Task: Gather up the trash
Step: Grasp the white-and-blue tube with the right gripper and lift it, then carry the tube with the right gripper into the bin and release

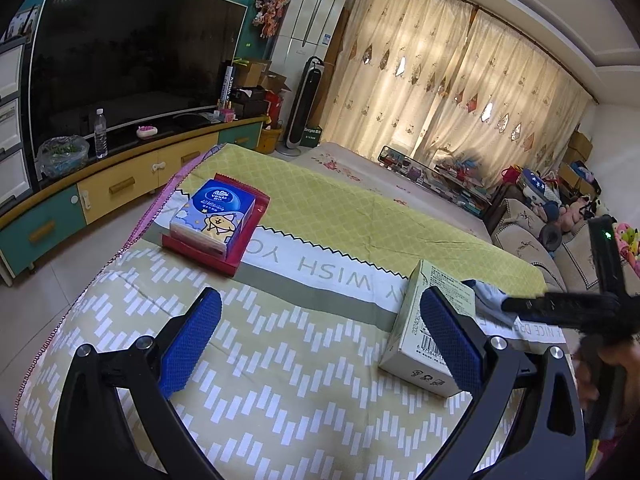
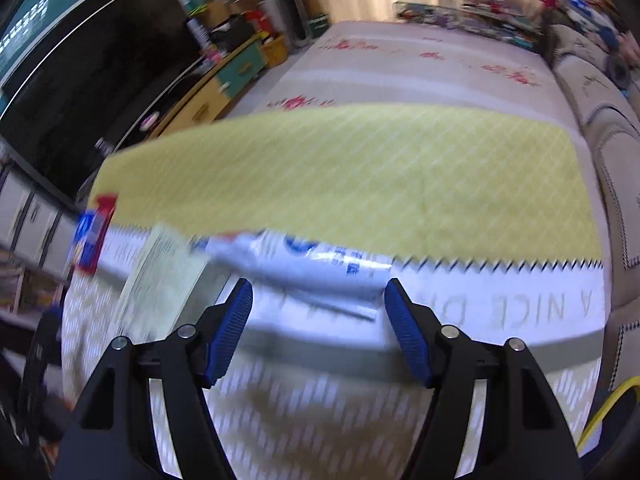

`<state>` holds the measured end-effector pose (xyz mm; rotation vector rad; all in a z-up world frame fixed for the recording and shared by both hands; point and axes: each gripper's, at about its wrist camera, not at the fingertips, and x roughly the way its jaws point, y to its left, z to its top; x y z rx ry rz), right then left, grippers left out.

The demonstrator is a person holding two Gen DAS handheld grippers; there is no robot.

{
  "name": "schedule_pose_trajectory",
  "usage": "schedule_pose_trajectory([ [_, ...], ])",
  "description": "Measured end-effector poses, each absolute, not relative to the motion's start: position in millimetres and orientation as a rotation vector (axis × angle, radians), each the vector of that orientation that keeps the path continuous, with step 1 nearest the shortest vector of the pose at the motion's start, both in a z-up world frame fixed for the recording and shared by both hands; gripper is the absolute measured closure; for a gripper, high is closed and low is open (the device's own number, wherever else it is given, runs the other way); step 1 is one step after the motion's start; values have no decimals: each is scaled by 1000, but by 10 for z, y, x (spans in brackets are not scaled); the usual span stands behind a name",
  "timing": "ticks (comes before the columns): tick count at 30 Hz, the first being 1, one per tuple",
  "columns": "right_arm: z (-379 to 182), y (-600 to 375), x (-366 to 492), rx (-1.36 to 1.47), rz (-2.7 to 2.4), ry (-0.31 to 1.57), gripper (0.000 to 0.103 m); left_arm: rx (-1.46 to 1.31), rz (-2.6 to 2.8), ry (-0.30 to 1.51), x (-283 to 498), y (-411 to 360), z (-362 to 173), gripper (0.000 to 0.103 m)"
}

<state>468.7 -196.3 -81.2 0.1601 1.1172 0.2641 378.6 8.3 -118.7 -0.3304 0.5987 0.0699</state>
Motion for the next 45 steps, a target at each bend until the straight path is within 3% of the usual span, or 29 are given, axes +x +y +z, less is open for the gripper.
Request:
schedule_pose_trajectory([
  [5, -675, -1912, 4653, -54, 257, 1007, 34, -319, 73, 586, 3765, 79, -1165, 5],
  [14, -1018, -1740, 4846, -215, 324, 1066, 33, -319, 81, 587, 3771, 92, -1156, 5],
  [17, -1061, -1726, 4793, -187, 336, 1061, 52, -318, 78, 594, 3782, 84, -1166, 5],
  [19, -1047, -1718, 4755, -173, 330, 1058, 82, -314, 79, 594, 3783, 77, -1169, 5],
  [21, -1024, -1754, 4685, -142, 329, 1062, 91, -308, 80, 591, 3781, 67, -1162, 5],
  [23, -987, -1793, 4580, -119, 331, 1051, 95, -306, 81, 589, 3781, 61, -1160, 5],
  [37, -691, -2292, 3565, 132, 346, 936, 98, -290, 76, 593, 3773, 15, -1143, 5],
  [45, -598, -3044, 2750, 289, 164, 869, 98, -269, 72, 590, 3769, -40, -1106, 5],
])
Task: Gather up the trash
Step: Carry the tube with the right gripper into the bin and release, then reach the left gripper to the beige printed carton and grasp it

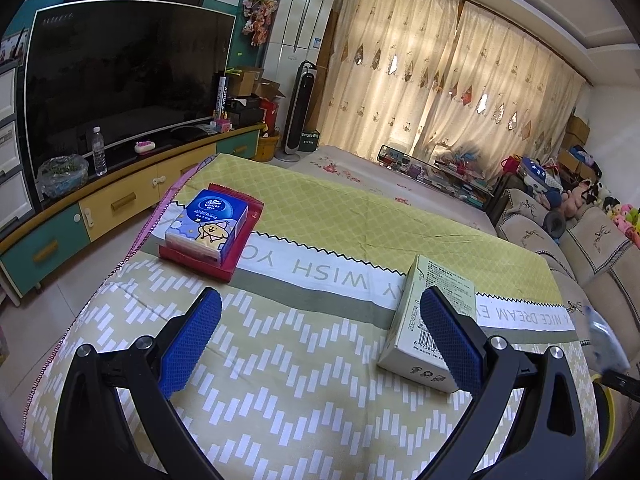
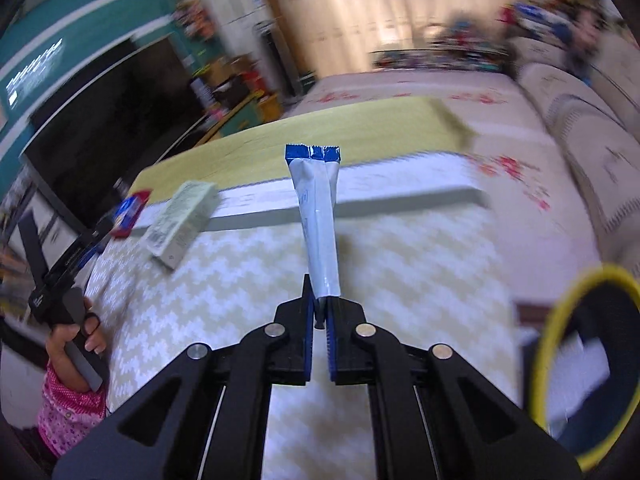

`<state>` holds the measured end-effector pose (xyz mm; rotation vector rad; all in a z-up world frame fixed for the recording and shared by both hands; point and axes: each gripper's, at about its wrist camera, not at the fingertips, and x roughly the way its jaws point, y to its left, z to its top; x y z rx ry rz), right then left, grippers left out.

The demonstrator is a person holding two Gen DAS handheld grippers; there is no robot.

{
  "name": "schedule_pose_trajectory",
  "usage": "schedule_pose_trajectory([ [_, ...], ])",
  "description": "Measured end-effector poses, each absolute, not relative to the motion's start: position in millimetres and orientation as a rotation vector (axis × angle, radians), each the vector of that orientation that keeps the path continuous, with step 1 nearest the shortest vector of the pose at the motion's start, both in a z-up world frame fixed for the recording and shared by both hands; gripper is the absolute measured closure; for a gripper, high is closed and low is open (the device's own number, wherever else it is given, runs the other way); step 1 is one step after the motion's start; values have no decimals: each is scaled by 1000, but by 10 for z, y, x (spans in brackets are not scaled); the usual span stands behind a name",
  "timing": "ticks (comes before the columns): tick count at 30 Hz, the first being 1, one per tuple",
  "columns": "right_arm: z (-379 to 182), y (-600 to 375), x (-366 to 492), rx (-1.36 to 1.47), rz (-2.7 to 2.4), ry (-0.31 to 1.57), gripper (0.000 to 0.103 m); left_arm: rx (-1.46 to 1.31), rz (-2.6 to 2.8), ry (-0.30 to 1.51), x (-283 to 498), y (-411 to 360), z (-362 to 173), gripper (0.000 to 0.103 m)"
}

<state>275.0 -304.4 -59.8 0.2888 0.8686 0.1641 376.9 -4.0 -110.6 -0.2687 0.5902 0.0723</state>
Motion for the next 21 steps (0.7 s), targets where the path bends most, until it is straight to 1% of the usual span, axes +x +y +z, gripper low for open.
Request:
schedule_pose_trajectory([
  [5, -672, -3761, 2182, 407, -69, 849, 97, -263, 61, 588, 3761, -73, -1083, 5],
  [9, -899, -4331, 1842, 488, -266, 877, 97, -244, 42, 586, 3748, -123, -1066, 5],
  [11, -1006, -4466, 1778, 516, -315, 887, 96, -233, 33, 583, 3747, -152, -1056, 5],
  [16, -1217, -4748, 1679, 553, -440, 876, 85, -219, 24, 583, 3743, -189, -1062, 5],
  [18, -1243, -4771, 1646, 569, -460, 866, 84, -217, 19, 581, 3738, -207, -1059, 5],
  [21, -1236, -4744, 1591, 614, -454, 833, 79, -212, -3, 587, 3749, -224, -1069, 5],
])
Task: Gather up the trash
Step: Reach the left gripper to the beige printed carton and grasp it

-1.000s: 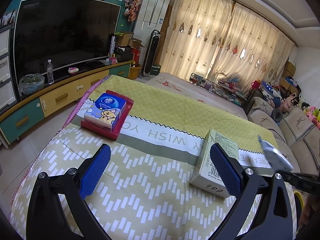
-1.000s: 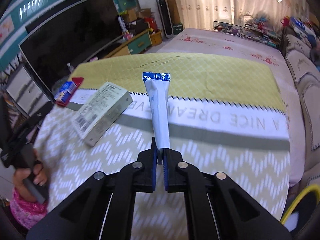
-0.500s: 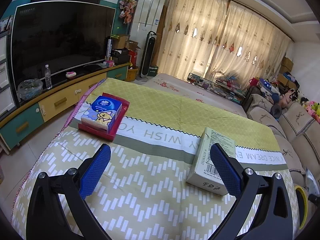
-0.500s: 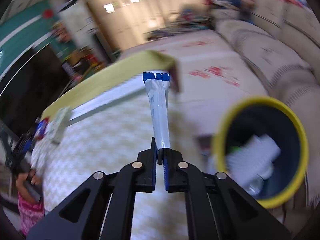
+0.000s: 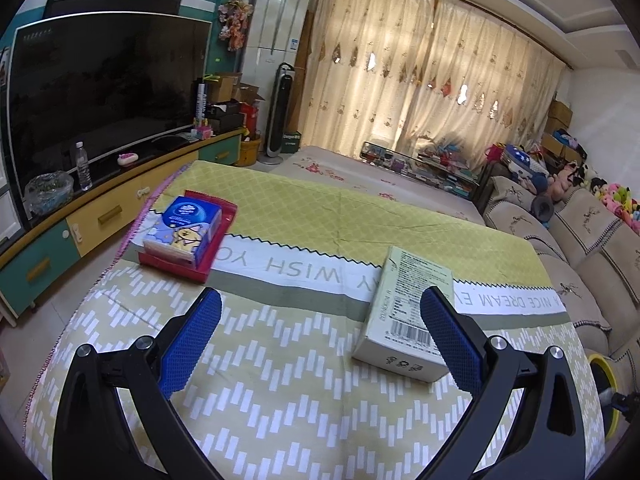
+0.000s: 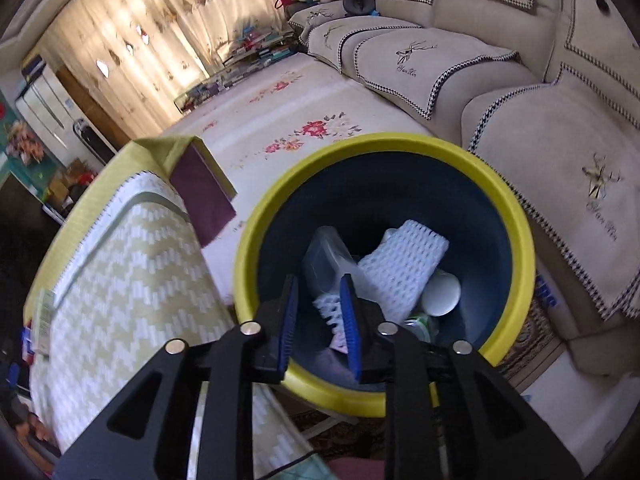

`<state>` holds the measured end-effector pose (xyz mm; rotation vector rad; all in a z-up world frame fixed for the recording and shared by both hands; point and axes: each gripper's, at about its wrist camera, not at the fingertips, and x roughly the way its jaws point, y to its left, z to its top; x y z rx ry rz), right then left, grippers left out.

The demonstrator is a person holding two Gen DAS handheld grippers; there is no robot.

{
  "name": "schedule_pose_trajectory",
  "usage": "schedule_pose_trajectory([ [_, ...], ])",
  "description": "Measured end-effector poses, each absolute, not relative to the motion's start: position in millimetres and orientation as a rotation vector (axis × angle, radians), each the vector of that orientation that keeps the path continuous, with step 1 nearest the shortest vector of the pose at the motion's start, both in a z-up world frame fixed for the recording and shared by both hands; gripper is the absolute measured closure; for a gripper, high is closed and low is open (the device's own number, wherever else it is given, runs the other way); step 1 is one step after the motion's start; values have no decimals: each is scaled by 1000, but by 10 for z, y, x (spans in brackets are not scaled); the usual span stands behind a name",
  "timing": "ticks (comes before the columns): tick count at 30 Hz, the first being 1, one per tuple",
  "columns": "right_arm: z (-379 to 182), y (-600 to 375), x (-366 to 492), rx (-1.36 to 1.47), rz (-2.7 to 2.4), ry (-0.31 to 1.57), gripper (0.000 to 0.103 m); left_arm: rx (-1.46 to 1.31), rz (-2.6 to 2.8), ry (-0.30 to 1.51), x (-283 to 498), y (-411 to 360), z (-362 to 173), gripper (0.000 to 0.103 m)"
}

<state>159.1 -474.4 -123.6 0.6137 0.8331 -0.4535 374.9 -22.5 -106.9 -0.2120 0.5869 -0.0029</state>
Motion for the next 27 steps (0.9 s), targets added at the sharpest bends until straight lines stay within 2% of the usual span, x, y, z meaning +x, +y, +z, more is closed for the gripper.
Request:
schedule_pose_trajectory([
  [4, -1056, -4504, 1513, 572, -456, 708, 70, -177, -43, 596, 3764, -314, -1075, 5],
  [11, -817, -3996, 1499, 408, -452, 534, 64, -81, -140, 619, 3770, -605, -1108, 5],
  [14, -716, -3858, 1464, 343, -463, 475, 58, -19, -172, 660, 3827, -784, -1117, 5],
  [19, -645, -3673, 1427, 245, -471, 428, 47, 80, -187, 748, 4038, -1083, -1152, 5],
  [27, -620, -3627, 1380, 236, -460, 408, 41, 107, -170, 869, 4521, -1166, -1305, 5],
])
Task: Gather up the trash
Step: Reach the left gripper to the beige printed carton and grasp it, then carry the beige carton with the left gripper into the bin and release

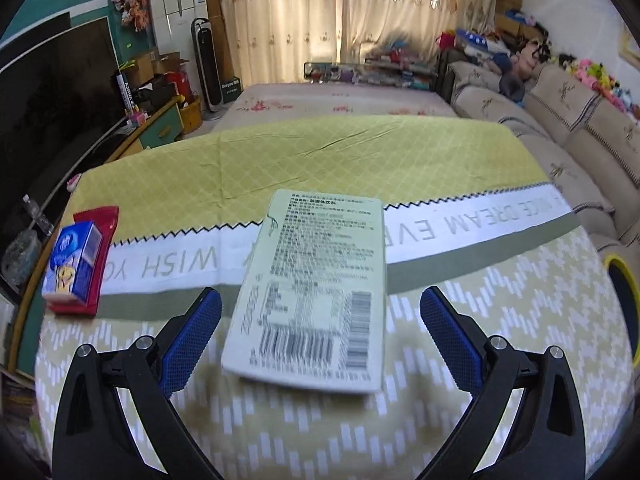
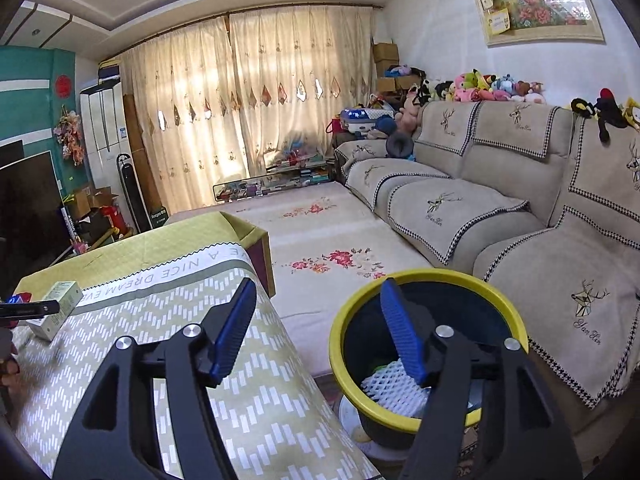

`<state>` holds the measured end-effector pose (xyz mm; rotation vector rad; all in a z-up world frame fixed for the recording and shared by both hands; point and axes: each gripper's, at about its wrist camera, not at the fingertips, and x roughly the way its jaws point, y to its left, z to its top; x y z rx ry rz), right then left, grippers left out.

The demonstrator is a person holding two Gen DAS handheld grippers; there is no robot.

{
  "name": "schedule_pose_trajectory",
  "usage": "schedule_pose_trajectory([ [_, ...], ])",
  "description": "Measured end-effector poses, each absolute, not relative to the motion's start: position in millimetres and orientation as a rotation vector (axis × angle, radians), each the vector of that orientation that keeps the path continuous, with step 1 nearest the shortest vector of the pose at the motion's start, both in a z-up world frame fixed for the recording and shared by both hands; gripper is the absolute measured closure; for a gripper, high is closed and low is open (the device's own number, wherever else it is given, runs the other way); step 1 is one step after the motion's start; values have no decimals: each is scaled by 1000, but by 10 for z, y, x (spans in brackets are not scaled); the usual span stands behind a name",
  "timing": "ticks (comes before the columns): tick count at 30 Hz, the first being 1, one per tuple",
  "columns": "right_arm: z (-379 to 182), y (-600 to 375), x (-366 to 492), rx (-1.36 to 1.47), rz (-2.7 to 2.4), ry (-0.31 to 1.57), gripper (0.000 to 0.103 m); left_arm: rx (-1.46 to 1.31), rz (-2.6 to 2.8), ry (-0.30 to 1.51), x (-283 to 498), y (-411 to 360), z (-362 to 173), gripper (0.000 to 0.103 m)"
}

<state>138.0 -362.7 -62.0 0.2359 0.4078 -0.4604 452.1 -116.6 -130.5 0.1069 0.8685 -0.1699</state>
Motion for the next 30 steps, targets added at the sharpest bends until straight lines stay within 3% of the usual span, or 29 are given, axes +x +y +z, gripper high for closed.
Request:
schedule_pose_trajectory([
  [10, -628, -3730, 1398, 262, -466, 423, 41, 168, -185, 983, 4871, -1255, -1516, 8],
  [12, -623, -3717, 1410, 254, -467, 425, 40, 159, -194, 980, 4888, -1267, -1516, 13],
  [15, -623, -3710, 1416, 257, -467, 425, 40, 148, -210, 976, 4899, -1285, -1485, 32],
  [24, -625, -3790, 1310, 314, -460, 382, 40, 172, -279, 957, 4661, -1584, -1342, 32],
  [30, -645, -3941, 1139, 379, -418, 388, 40, 222, -410, 899, 4240, -2243, -1023, 32],
])
